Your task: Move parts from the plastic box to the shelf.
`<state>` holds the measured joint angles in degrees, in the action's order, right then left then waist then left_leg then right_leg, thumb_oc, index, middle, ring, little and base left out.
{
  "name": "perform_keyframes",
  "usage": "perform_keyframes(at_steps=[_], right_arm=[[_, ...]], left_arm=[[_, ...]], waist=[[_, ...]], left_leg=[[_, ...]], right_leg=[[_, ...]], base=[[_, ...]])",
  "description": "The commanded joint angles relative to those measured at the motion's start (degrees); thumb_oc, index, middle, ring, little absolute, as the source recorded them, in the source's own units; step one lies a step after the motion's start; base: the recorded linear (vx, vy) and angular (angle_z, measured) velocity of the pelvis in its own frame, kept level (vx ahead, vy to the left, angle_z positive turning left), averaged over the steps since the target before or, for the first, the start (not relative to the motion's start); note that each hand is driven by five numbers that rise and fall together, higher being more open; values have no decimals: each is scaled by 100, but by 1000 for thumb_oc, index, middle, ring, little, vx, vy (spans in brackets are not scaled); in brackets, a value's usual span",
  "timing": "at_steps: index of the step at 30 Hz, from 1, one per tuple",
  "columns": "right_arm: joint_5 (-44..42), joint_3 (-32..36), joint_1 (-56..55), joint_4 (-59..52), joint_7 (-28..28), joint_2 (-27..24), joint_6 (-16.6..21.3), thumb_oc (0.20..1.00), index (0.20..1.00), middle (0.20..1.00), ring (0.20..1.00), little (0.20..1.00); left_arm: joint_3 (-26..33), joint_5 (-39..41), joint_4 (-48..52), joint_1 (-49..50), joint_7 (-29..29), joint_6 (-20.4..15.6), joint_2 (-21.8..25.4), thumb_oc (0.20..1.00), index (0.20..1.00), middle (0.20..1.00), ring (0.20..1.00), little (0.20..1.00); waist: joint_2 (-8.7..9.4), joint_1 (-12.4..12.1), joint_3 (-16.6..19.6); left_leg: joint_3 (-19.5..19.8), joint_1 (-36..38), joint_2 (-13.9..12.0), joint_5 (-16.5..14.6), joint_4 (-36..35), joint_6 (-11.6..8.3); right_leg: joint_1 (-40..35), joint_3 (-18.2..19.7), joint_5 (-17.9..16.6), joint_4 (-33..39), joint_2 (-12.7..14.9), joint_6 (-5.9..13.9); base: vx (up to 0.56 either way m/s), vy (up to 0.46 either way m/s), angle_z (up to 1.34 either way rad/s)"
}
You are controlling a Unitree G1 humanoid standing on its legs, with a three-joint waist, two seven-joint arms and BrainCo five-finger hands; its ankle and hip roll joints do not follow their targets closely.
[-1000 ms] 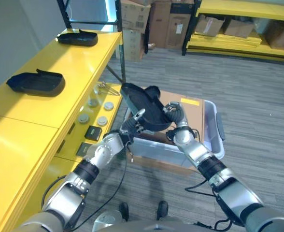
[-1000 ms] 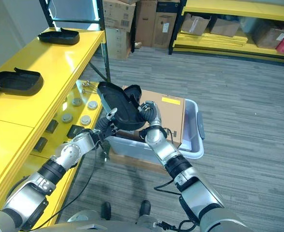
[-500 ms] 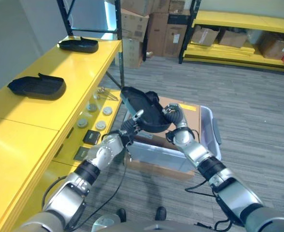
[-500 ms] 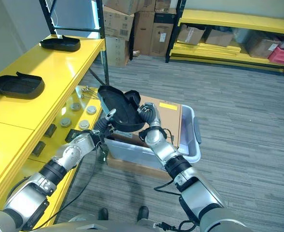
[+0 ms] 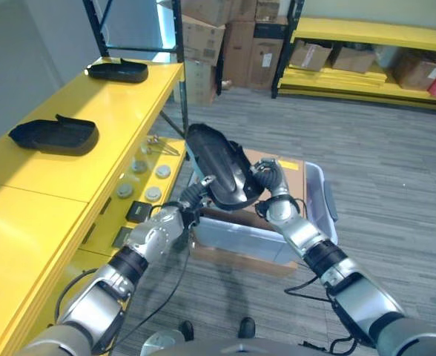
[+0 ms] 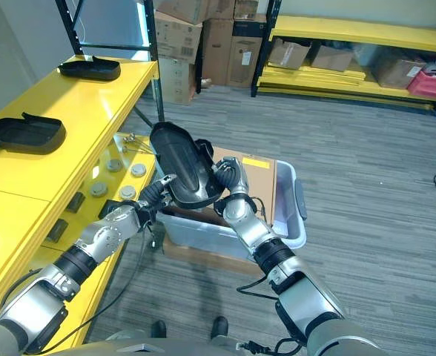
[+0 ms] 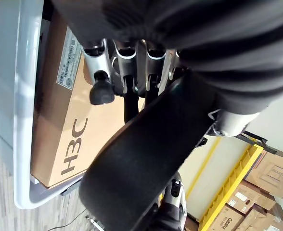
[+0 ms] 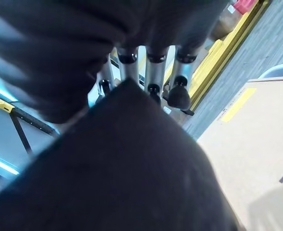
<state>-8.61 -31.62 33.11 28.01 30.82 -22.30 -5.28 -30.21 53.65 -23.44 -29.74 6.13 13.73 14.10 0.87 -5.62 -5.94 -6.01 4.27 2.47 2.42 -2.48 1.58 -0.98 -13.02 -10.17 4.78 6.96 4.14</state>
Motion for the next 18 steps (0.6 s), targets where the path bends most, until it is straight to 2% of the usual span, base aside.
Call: perform_keyframes(at_steps=[1,4,5,6,7,12,14,18], right_arm=[[-228,-178,666,128,124,429,265,200,200,200,200,200],[-375,-154,691,190,158,504,288,200,200,200,200,200],[-453,-153,694,210,163,523,321,297,297,297,297,297],[-586,-149,694,202,165,546,351,526,526,526,526,526],[-702,-132,706,174,197,569,340,1000,1000,1000,1000,1000],[-961,-35,708,68,287,640,278,1000,1000,1000,1000,1000],[-988,18,663,12,286,630,284,1000,1000,1000,1000,1000],[-1041,132,536,-84,293,556,310,1000,1000,1000,1000,1000]], left_arm=[[-370,-134,116,-834,-194,-700,-699,200,200,200,200,200],[-358,-205,191,-928,-50,-826,-676,200,200,200,200,200],[-343,-180,219,-944,5,-864,-667,200,200,200,200,200],[-311,-210,233,-978,22,-957,-623,200,200,200,200,200],[-285,-321,298,-1001,82,-1038,-575,200,200,200,200,200],[-116,-827,584,-1120,419,-1247,-354,200,200,200,200,200],[-30,-1259,661,-1155,554,-1395,-197,200,200,200,200,200],[175,-1698,842,-1162,702,-1443,122,200,200,200,200,200]], waist=[[-179,-200,413],[-191,-207,435],[-191,-215,443],[-190,-226,451],[-195,-242,456],[-206,-299,455],[-208,-325,461],[-203,-377,463]], left_leg=[[424,-35,-194,-357,-143,-237],[432,-4,-190,-351,-167,-243],[438,8,-187,-350,-180,-243],[443,13,-187,-343,-187,-251],[455,16,-183,-338,-195,-251],[502,21,-178,-317,-221,-253],[516,20,-177,-309,-233,-254],[552,9,-171,-293,-250,-256]], right_leg=[[-408,-55,815,-61,155,602],[-432,-71,822,-53,153,594],[-447,-75,823,-42,151,592],[-454,-88,818,-35,153,596],[-459,-97,819,-29,154,591],[-481,-137,817,-10,156,581],[-490,-163,818,1,160,580],[-501,-208,819,22,165,582]], base=[[0,0,0],[0,0,0],[0,0,0],[0,0,0],[0,0,0],[0,0,0],[-14,4,2],[-25,6,5]])
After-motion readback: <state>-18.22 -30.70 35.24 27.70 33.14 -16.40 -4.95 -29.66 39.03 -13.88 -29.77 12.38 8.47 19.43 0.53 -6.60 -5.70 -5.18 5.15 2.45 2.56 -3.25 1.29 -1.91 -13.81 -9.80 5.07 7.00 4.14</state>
